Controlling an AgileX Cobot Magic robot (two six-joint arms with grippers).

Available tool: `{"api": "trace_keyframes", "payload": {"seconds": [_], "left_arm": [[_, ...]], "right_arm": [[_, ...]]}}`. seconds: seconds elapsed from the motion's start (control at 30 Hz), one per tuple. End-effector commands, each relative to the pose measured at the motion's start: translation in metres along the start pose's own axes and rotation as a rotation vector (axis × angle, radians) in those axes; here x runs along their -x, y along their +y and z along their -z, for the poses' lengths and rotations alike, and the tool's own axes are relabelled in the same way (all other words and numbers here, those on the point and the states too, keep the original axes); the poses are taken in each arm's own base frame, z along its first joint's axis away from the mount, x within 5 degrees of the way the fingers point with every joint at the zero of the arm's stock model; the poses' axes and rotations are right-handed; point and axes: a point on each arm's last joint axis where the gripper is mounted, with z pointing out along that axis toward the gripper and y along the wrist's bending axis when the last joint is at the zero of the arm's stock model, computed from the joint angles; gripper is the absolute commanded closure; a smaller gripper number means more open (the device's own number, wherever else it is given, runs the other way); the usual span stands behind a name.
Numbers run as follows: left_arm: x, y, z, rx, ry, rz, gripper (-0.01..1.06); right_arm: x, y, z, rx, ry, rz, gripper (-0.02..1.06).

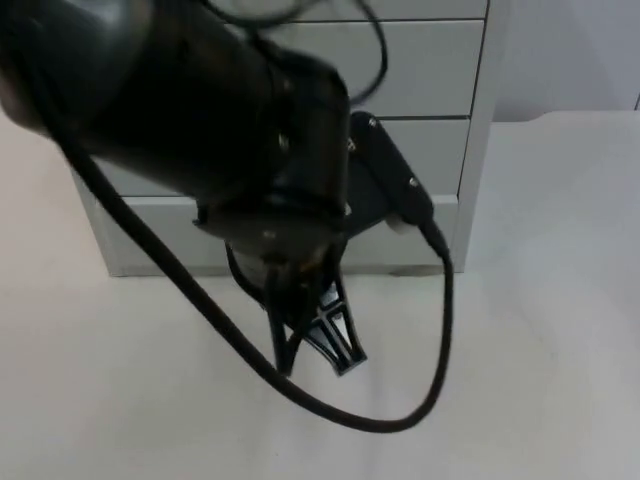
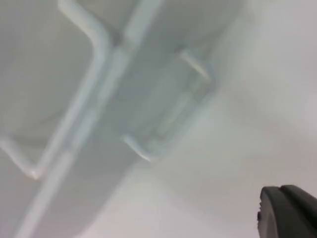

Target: Open the drawer with the left hand, place the block into the drawer with the right hand, then close the drawer with the left hand.

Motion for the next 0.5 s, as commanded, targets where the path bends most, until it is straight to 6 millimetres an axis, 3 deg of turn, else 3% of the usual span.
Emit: {"api": "trace_keyframes", "payload": {"seconds": [0.0,0.03,0.17,0.33,0.47], "left_arm": [[-0.004,-0.002,0.029,-0.121,0.024,0.045,1.05],[-0.004,-0.002,0.029,-0.121,0.024,0.045,1.05],[-0.007,0.001,0.061,-0.28,0.002,0.073,1.05],[-0.008,0.014,0.091,-0.301,-0.08,0.115,1.05],[-0.013,0.027,0.102,-0.295,-0.098,0.157,1.05]], "right_arm": [[-0.001,-0.001,0.001,-0.007,-0.007,0.003,0.28],[-0.001,-0.001,0.001,-0.007,-0.007,0.003,0.28],[-0.001,-0.001,0.001,-0.004,-0.007,0.0,0.28],[-0.001,-0.001,0.001,-0.004,-0.007,0.0,0.28],[-0.001,-0.001,0.001,-0.004,-0.007,0.0,0.28]]}}
